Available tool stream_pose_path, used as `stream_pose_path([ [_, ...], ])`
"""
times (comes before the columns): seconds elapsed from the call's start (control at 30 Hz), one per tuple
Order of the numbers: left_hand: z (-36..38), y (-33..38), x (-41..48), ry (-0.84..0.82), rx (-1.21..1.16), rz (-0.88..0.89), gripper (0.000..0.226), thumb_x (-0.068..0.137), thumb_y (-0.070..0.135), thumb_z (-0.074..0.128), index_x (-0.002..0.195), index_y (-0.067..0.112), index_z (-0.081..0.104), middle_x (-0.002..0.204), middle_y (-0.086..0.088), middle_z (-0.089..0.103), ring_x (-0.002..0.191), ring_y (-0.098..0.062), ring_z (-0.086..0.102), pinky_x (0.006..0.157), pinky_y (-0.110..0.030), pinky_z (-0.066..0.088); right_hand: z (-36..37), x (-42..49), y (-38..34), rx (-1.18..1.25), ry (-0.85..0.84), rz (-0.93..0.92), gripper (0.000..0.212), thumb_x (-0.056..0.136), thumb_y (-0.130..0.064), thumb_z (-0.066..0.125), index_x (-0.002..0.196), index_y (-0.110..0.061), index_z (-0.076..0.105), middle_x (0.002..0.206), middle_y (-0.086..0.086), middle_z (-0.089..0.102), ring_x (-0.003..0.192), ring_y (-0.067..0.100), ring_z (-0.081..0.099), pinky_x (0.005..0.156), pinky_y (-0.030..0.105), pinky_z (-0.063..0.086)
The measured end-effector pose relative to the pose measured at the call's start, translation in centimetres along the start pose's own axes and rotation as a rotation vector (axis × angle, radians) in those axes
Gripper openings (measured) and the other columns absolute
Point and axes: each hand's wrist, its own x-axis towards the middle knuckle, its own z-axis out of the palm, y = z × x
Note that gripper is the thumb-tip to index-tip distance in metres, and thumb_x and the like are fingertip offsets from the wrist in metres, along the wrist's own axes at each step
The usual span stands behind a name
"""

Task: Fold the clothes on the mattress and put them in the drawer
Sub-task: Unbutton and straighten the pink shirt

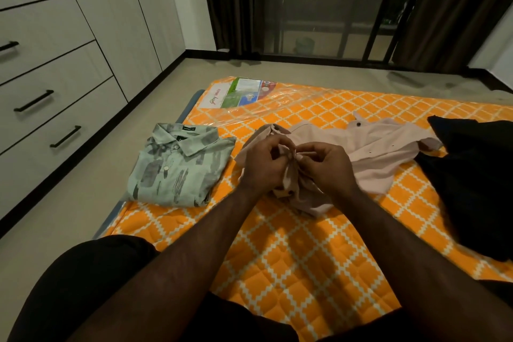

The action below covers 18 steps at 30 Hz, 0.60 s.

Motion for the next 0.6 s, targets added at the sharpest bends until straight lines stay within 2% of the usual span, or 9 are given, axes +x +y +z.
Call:
stream_pose_path([
  [0.13, -0.2, -0.2, 0.2, -0.050, -0.151, -0.113, 0.015, 0.089, 0.005, 0.067, 0.100, 0.012, 0.074, 0.099, 0.002, 0.073, 0.095, -0.016, 0.071, 0.082, -0.041, 0.061, -0.4, 0.0, -0.3, 0.020, 0.039, 0.001, 0.014, 0.088, -0.017, 0.080, 0.101, -0.022, 0.080, 0.092, -0.005, 0.079, 0.085, 0.005, 0.075, 0.080, 0.039, 0.064],
  [0.23, -0.3, 0.1, 0.2, -0.089, -0.226, -0.137, 0.009, 0.090, 0.014, 0.073, 0.099, 0.012, 0.074, 0.096, -0.001, 0.074, 0.092, -0.019, 0.073, 0.079, -0.042, 0.062, -0.5, 0.1, -0.4, -0.061, 0.061, -0.070, 0.012, 0.088, -0.022, 0.081, 0.099, -0.023, 0.080, 0.089, -0.009, 0.077, 0.081, 0.001, 0.073, 0.076, 0.032, 0.063],
  [0.3, -0.3, 0.0, 0.3, -0.042, -0.209, -0.138, 0.009, 0.087, 0.013, 0.077, 0.096, 0.012, 0.074, 0.094, -0.002, 0.074, 0.089, -0.018, 0.073, 0.076, -0.041, 0.062, -0.4, 0.2, -0.6, -0.086, 0.047, -0.108, 0.012, 0.089, -0.021, 0.078, 0.101, -0.022, 0.080, 0.090, -0.011, 0.076, 0.083, -0.001, 0.072, 0.077, 0.030, 0.062],
  [0.4, -0.6, -0.3, 0.9, 0.097, -0.212, -0.165, 0.014, 0.086, 0.004, 0.072, 0.091, 0.018, 0.072, 0.094, 0.000, 0.074, 0.089, -0.016, 0.073, 0.079, -0.041, 0.062, -0.8, 0.6, -1.0, -0.118, 0.026, -0.121, 0.022, 0.090, -0.021, 0.078, 0.111, -0.021, 0.078, 0.103, -0.011, 0.076, 0.093, -0.001, 0.070, 0.086, 0.030, 0.060],
  [0.5, -1.8, -0.4, 1.9, 0.152, -0.106, -0.181, 0.031, 0.085, -0.008, 0.060, 0.102, 0.015, 0.071, 0.104, 0.007, 0.072, 0.094, -0.003, 0.068, 0.080, -0.023, 0.059, -1.8, 1.1, -0.3, -0.374, -0.001, -0.137, 0.041, 0.087, -0.033, 0.081, 0.124, -0.018, 0.073, 0.120, -0.001, 0.074, 0.108, 0.014, 0.067, 0.089, 0.026, 0.052],
  [0.6, -2.6, -1.3, 2.6, 0.052, 0.201, -0.156, 0.055, 0.080, -0.002, 0.057, 0.124, 0.030, 0.063, 0.120, 0.006, 0.064, 0.104, -0.008, 0.062, 0.085, -0.026, 0.057, -2.2, 1.0, 1.4, -0.525, -0.086, -0.065, 0.051, 0.084, -0.029, 0.073, 0.132, -0.017, 0.067, 0.131, 0.006, 0.068, 0.124, 0.026, 0.060, 0.102, 0.036, 0.049],
])
